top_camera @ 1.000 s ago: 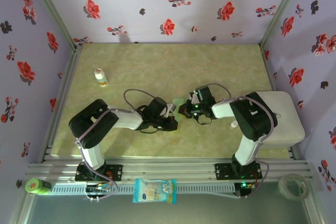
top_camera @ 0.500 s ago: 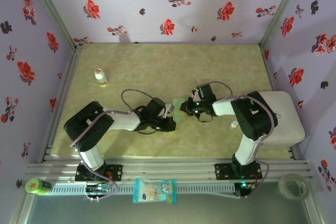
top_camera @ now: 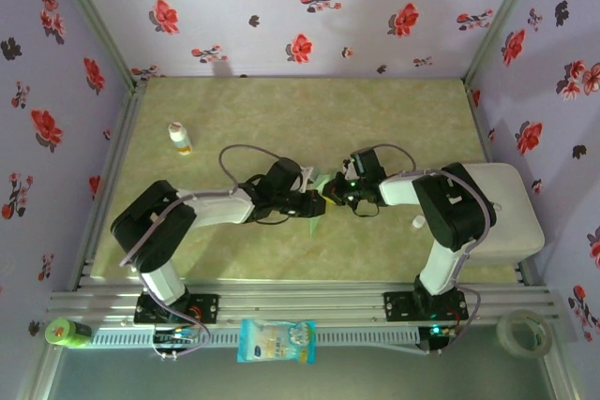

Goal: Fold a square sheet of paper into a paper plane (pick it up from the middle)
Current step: Fold the wing for the fifth time at the center of the table.

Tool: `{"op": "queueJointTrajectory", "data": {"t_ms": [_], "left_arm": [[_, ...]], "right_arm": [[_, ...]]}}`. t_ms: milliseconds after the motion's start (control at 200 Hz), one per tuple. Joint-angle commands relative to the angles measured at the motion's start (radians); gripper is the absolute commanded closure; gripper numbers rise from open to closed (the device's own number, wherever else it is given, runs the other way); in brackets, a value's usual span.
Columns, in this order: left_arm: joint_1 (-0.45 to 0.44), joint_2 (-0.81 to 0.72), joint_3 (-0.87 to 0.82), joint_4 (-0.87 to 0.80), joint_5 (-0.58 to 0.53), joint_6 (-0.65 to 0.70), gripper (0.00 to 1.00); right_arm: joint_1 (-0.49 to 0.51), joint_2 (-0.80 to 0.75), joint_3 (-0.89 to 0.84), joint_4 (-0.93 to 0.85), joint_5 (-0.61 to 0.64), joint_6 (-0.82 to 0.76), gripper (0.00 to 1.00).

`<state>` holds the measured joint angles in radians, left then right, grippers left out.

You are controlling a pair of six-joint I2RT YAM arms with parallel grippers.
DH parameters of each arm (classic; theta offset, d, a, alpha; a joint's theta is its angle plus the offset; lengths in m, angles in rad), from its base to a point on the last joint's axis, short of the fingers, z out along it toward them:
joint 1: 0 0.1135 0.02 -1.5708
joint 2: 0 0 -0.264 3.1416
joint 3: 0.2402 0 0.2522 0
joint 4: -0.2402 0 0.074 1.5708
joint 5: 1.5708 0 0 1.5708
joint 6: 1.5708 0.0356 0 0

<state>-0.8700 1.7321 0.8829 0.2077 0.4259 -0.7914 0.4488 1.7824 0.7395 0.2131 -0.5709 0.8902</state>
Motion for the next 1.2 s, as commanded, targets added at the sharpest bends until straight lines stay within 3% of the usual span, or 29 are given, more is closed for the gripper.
{"op": "queueJointTrajectory", "data": {"t_ms": [0, 590, 940, 1190], "left_arm": [[0.014, 0.044, 0.022, -0.023, -0.044, -0.006, 0.93], [0.031, 0.132, -0.061, -0.082, -0.143, 0.001, 1.00], [0.030, 0.108, -0.128, -0.111, -0.130, 0.059, 1.00], [0.031, 0.106, -0.132, -0.113, -0.112, 0.079, 1.00]], "right_arm": [[-0.006, 0.019, 0.001, -0.073, 0.077, -0.013, 0.99], [-0.004, -0.001, 0.012, -0.077, 0.057, -0.015, 0.97], [-0.026, -0.186, 0.054, -0.186, 0.057, -0.093, 0.93], [0.033, -0.134, 0.045, -0.123, -0.007, -0.081, 0.97]]}}
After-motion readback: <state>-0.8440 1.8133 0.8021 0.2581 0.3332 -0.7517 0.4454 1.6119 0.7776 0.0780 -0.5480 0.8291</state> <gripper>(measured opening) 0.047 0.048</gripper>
